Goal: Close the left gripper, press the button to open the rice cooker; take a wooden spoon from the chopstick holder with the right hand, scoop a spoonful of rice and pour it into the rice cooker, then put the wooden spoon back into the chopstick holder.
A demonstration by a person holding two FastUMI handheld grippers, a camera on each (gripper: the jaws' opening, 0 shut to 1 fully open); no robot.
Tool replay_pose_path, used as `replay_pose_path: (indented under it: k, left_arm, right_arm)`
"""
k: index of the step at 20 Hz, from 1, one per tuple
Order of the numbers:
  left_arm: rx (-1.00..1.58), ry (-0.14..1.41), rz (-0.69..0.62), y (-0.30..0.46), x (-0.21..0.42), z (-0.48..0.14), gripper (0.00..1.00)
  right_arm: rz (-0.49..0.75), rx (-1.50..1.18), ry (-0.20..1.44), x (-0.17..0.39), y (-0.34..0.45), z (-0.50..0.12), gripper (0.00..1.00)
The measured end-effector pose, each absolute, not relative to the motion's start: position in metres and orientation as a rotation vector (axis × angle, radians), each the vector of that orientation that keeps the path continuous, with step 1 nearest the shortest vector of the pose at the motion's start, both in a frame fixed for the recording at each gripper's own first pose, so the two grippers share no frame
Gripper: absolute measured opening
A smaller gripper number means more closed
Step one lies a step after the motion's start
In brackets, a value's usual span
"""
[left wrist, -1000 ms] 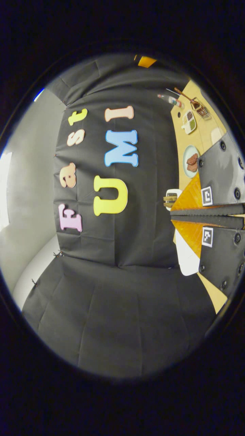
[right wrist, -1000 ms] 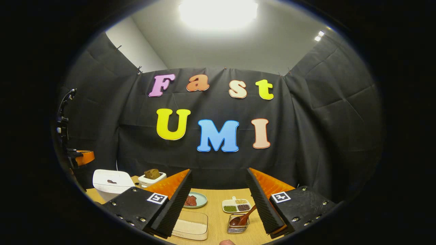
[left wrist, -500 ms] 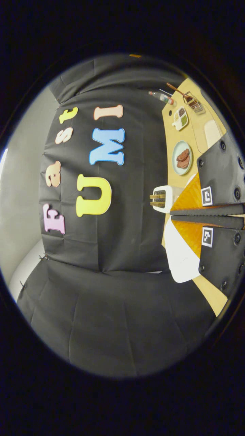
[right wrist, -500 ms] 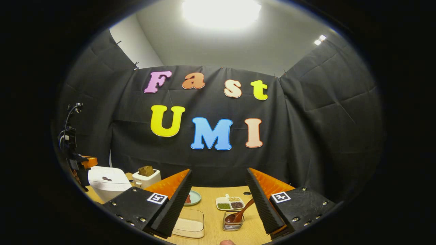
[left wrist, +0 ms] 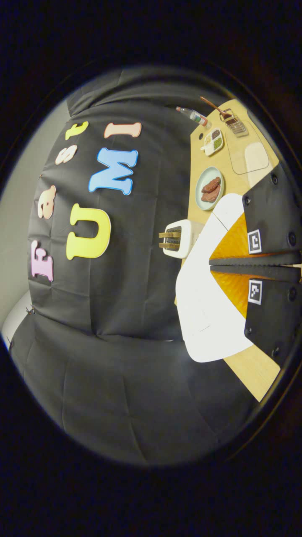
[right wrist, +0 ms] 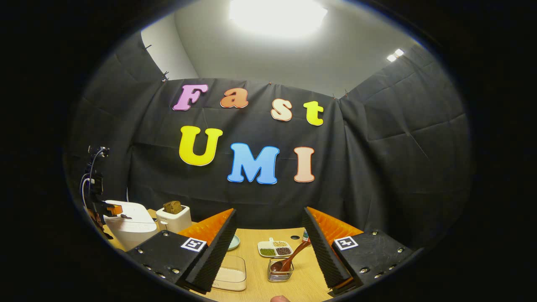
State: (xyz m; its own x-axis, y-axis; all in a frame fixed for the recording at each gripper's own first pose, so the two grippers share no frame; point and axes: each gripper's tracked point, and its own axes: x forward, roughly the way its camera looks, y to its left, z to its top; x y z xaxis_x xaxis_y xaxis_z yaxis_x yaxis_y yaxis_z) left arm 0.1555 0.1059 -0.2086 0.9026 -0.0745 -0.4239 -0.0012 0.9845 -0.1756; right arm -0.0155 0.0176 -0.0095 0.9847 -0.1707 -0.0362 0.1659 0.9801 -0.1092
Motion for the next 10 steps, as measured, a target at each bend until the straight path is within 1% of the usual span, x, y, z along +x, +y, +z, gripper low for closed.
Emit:
replay_pose_path:
  k: [5, 6, 7, 10]
  left_arm:
    - [-0.176, 0.490, -0.030, 0.107, 0.158, -0.234, 0.09]
    - [-0.170, 0.482, -0.031, 0.107, 0.158, -0.232, 0.12]
    - [-0.166, 0.494, -0.032, 0.104, 0.157, -0.236, 0.09]
    - [-0.141, 0.505, -0.016, 0.101, 0.153, -0.242, 0.09]
  right_arm:
    - [-0.172, -0.103, 0.036, -0.012, 0.020, -0.006, 0.95]
    - [-0.171, -0.106, 0.036, -0.011, 0.021, -0.006, 0.95]
    - [-0.171, -0.107, 0.038, -0.010, 0.021, -0.007, 0.95]
    - [-0.168, -0.096, 0.049, -0.008, 0.021, -0.010, 0.95]
